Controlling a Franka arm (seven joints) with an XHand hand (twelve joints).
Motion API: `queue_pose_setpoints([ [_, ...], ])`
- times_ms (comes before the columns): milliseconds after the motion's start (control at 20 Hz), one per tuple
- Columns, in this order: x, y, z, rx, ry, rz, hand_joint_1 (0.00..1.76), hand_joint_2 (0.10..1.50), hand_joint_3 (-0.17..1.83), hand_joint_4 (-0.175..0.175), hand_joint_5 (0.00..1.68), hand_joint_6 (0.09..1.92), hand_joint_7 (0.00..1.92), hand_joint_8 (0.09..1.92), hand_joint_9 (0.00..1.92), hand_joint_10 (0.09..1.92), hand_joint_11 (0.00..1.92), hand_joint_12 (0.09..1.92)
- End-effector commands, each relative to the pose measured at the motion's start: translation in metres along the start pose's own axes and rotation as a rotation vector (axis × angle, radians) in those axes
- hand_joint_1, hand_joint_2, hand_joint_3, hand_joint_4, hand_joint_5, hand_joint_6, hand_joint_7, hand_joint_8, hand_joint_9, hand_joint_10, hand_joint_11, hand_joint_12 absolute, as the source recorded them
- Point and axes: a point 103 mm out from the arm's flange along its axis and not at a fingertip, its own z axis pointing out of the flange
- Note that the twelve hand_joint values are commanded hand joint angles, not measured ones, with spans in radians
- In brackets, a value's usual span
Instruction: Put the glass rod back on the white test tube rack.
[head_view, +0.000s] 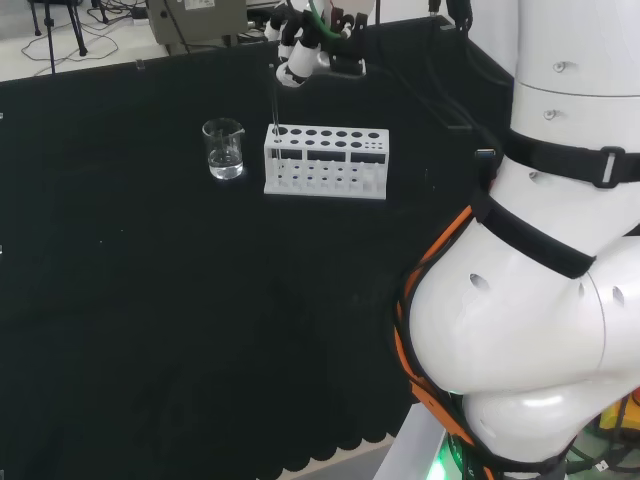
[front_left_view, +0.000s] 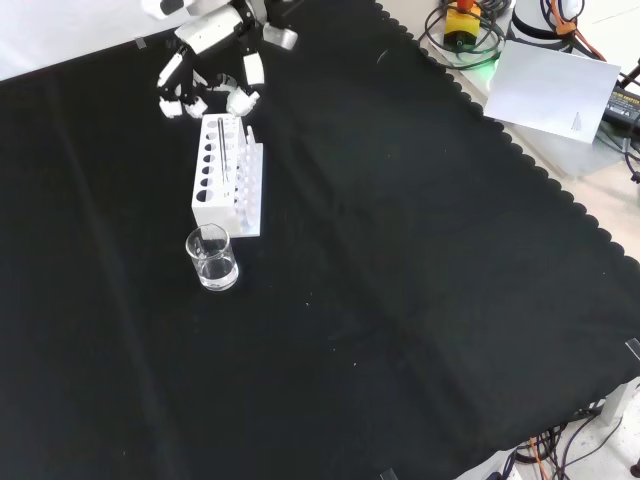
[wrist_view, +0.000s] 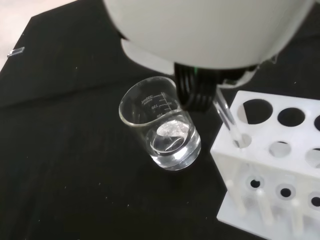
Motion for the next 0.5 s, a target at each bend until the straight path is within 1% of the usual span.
queue_pose_setpoints([
  [50,-0.0078,-0.0102,-0.0114,-0.024,-0.005,0.013,1.38,0.32,0.98,-0.175,0.42,0.87,0.96,0.78,1.84,0.51,1.59,0.87],
  [200,-0.0085,-0.0139,-0.0147,-0.034,-0.004,0.010,1.38,0.33,0.98,-0.175,0.45,0.88,0.97,0.78,1.84,0.51,1.58,0.87],
  [350,-0.0008,-0.0202,-0.0199,-0.040,-0.019,0.015,1.38,0.34,0.98,-0.175,0.47,0.89,0.98,0.78,1.84,0.52,1.58,0.87],
  [500,-0.0042,-0.0193,-0.0191,-0.042,-0.016,0.013,1.38,0.34,0.98,-0.175,0.49,0.89,0.99,0.78,1.84,0.52,1.57,0.87],
])
